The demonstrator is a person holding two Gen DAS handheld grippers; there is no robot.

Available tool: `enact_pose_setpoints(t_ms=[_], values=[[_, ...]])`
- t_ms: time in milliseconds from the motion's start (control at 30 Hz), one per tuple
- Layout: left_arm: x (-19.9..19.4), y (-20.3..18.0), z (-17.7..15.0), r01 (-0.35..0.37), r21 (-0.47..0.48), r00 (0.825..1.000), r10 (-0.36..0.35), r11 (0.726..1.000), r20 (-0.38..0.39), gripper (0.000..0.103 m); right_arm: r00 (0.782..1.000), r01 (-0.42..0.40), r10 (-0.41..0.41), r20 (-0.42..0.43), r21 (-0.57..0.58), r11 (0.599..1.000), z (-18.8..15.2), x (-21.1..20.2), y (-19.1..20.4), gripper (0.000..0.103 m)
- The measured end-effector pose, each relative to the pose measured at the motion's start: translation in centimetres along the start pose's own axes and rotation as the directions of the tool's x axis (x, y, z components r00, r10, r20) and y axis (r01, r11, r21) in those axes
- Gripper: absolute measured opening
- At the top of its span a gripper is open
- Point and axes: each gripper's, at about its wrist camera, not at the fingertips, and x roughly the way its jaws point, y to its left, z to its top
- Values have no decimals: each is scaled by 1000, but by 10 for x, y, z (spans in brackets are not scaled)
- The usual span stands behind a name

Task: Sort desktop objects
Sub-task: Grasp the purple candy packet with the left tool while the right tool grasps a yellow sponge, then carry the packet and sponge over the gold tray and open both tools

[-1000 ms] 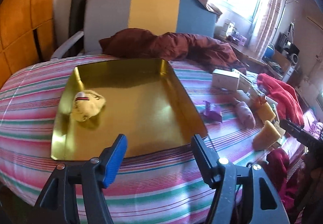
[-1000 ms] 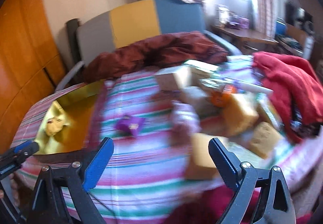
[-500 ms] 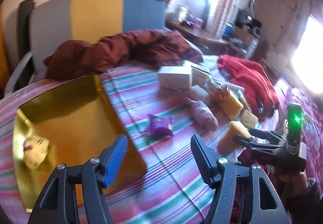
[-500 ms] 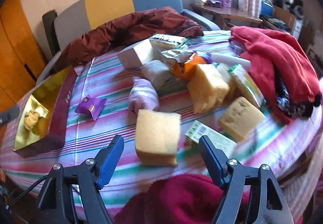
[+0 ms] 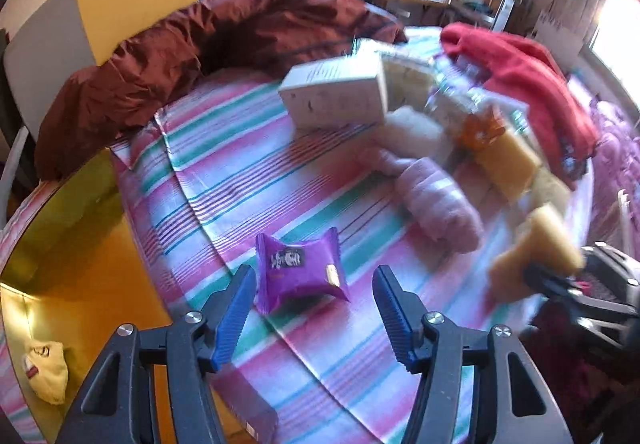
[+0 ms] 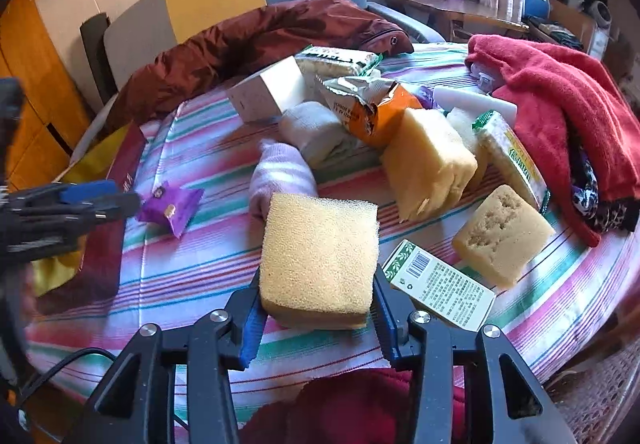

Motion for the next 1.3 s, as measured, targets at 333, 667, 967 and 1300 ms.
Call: enact_pose_setpoints(t_ms=[333,667,967,1300], values=[[55,-3,8,-68,19,988,70,997,-135,58,999,-30,30,21,-8,1000,2,-3,2,47],[48,-9,1,-34,31,998,36,999,-47,45,999,-19,21,36,-31,999,1,-4,5,47],[-27,11,-19,75,-110,989,-60,991,133,46,997,-26,30,76,-47,999,2,-12,9,47],[-99,88,-66,3,-330,964,85,944,253,46,981,-148,158,110,-93,985,5,-30,50,47]])
